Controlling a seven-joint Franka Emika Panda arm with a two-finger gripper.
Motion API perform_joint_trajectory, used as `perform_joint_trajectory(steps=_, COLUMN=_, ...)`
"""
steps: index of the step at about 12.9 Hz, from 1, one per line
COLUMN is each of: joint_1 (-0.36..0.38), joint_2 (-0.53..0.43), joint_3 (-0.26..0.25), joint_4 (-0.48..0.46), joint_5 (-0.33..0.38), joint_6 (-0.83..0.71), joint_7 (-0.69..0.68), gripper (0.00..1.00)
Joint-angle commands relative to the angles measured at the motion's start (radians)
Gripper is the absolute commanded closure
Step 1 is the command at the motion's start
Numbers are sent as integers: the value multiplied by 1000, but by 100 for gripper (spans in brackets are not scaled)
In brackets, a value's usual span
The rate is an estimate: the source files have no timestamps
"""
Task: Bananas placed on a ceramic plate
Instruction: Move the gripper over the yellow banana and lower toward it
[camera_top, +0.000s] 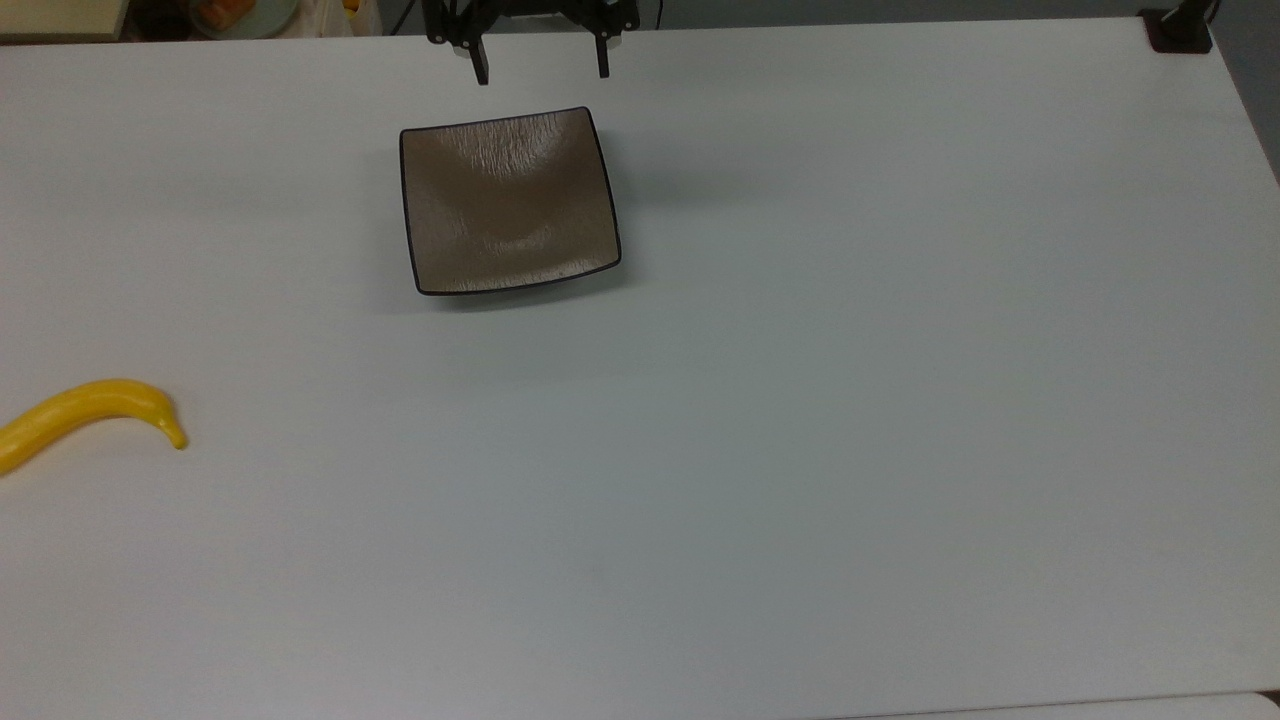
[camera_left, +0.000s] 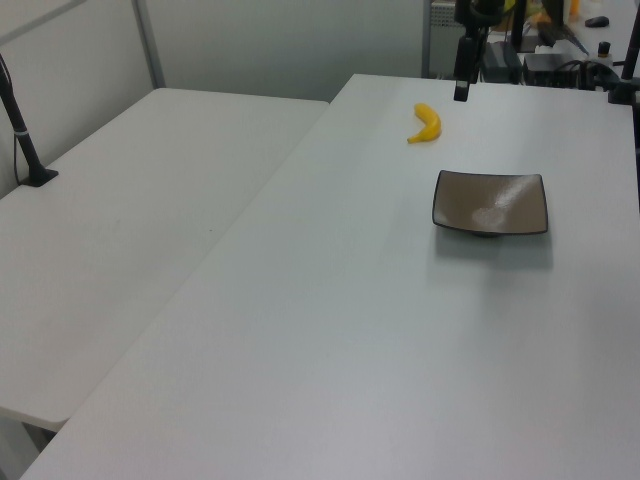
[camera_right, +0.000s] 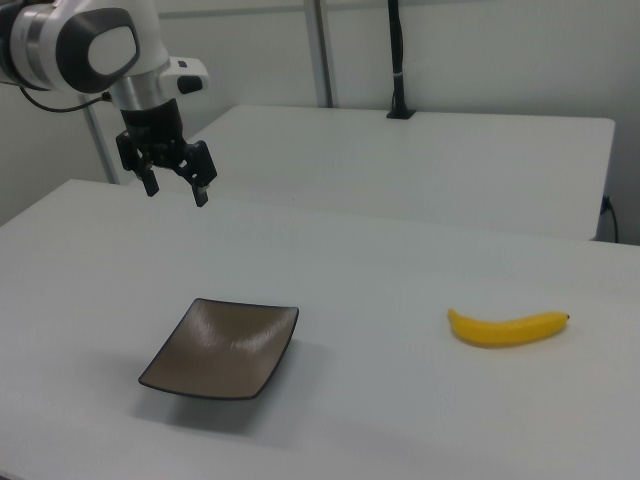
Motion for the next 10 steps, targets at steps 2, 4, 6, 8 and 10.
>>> perform_joint_trajectory(steps=2, joint_1=9, joint_2=-11, joint_3=0, joint_4=-21, joint_5=-15, joint_6=17, joint_7=3, gripper=0)
perform_joint_trajectory(steps=4, joint_1=6, joint_2=-11, joint_3=0, joint_4=-22, joint_5=-13, joint_6=17, joint_7=3, gripper=0)
perform_joint_trajectory(steps=6, joint_1=3, joint_2=-9, joint_3=3, joint_4=-19, joint_5=-12, joint_6=13, joint_7=1, gripper=0)
perform_joint_trajectory(steps=8, joint_1=1, joint_2=-9, joint_3=5, joint_4=-16, joint_5=-12, joint_6=11, joint_7=1, gripper=0)
perform_joint_trajectory(steps=10, joint_1=-28, joint_2=-5, joint_3=5, joint_4=-16, joint_5=-7, joint_6=13, joint_7=3, gripper=0)
